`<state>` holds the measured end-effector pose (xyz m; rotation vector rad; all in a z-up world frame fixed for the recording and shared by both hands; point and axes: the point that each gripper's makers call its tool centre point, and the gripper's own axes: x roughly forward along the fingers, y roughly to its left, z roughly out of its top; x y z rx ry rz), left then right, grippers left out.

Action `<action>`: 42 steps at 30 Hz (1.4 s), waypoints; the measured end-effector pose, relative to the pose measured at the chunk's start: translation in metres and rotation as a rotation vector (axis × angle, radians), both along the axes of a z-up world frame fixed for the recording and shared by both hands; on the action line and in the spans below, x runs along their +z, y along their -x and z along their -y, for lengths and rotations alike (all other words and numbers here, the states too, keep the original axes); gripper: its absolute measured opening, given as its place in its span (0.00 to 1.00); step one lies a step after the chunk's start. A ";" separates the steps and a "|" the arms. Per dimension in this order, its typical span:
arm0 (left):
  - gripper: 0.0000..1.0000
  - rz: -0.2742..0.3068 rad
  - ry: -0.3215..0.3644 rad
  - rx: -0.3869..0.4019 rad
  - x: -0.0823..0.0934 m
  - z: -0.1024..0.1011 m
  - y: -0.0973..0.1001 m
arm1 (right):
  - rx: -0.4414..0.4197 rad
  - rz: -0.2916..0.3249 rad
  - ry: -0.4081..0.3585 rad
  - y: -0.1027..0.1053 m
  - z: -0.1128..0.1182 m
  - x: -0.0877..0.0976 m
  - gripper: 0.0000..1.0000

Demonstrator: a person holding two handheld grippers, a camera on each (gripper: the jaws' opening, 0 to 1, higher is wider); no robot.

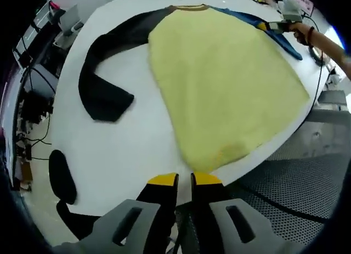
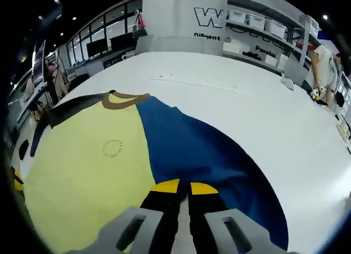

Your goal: Fold the garment on the visible template until the final outline fits inside the template.

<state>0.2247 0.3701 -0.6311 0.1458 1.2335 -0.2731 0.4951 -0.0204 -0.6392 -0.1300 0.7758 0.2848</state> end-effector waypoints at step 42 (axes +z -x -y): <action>0.99 0.388 0.264 0.027 0.070 0.043 -0.059 | -0.191 0.128 -0.070 0.076 0.094 0.034 0.65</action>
